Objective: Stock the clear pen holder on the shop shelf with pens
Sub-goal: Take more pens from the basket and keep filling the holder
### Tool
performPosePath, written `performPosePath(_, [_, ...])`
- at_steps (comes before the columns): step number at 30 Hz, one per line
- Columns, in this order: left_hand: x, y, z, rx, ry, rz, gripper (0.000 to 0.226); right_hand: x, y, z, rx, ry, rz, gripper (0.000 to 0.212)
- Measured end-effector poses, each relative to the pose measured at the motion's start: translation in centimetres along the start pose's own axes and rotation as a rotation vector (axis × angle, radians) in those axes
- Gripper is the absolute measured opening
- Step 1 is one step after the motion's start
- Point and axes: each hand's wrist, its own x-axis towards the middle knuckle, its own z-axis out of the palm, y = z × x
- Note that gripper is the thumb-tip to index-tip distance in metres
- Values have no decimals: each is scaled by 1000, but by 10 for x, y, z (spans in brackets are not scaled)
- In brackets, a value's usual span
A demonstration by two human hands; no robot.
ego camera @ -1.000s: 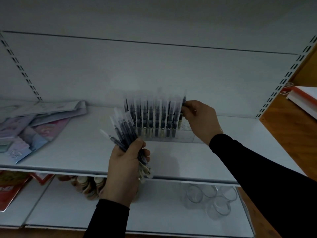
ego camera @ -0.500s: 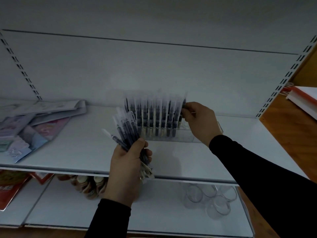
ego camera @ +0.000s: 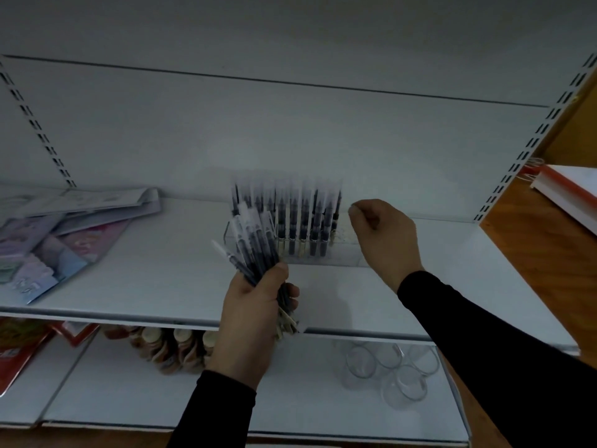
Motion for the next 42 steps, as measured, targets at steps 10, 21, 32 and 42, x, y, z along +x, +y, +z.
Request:
performPosePath(10, [-13,-3,10,78,-192,-106,13,-54,-37,4,469,-474,267,29])
performPosePath(21, [-4,3,1,24,-69,-129,5,-16,-27,-25,554,-45,296,15])
performPosePath(32, [1,9,-6,-25,68,-48,9,20,-19,-19,356,71,90,9])
performPosePath(42, [5,5,-8,-9,72,-41,12,19,-9,-4,123,-23,41,20])
